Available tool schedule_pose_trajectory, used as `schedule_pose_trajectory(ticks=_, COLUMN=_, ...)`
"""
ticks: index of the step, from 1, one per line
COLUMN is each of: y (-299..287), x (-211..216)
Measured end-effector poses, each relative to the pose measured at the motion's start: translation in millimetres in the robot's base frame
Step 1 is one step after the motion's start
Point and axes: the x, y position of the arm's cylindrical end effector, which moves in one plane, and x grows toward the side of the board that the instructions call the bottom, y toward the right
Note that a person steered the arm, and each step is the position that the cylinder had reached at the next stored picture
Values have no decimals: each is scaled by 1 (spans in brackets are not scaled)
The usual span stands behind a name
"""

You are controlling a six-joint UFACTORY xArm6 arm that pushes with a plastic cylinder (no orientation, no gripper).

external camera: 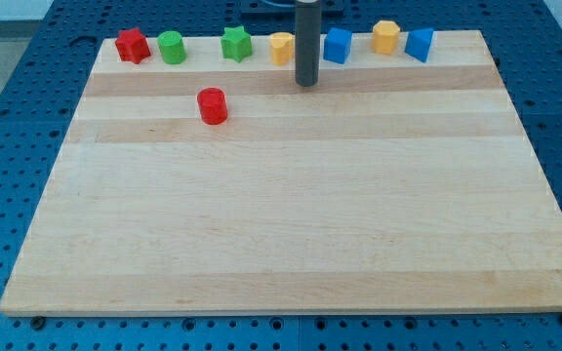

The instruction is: Push the red circle to the green star

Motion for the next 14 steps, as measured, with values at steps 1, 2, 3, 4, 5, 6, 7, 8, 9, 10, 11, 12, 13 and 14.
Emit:
schedule_pose_trajectory(ticks=1, y=-9, x=0)
schedule_pose_trajectory(ticks=2, y=-16, x=0)
schedule_pose_trajectory(ticks=3, y=-16, x=0)
schedule_pose_trajectory(ticks=4, y=-19, x=33)
schedule_pose_trajectory(ticks=5, y=-33, x=78)
schedule_pose_trajectory(ticks=6, y=-71, x=97)
schedule_pose_trajectory(ticks=7, y=-136, x=97)
schedule_pose_trajectory(ticks=8, y=-159, x=83)
schedule_pose_trajectory(ticks=9, y=-184, x=83)
schedule_pose_trajectory(ticks=10, y=-192, x=76)
schedule_pose_trajectory(ticks=11, y=-196, x=75)
schedule_pose_trajectory(ticks=12, y=-199, x=75)
schedule_pose_trajectory(ticks=13, y=-199, x=75)
schedule_pose_trajectory(ticks=14, y=-199, x=73)
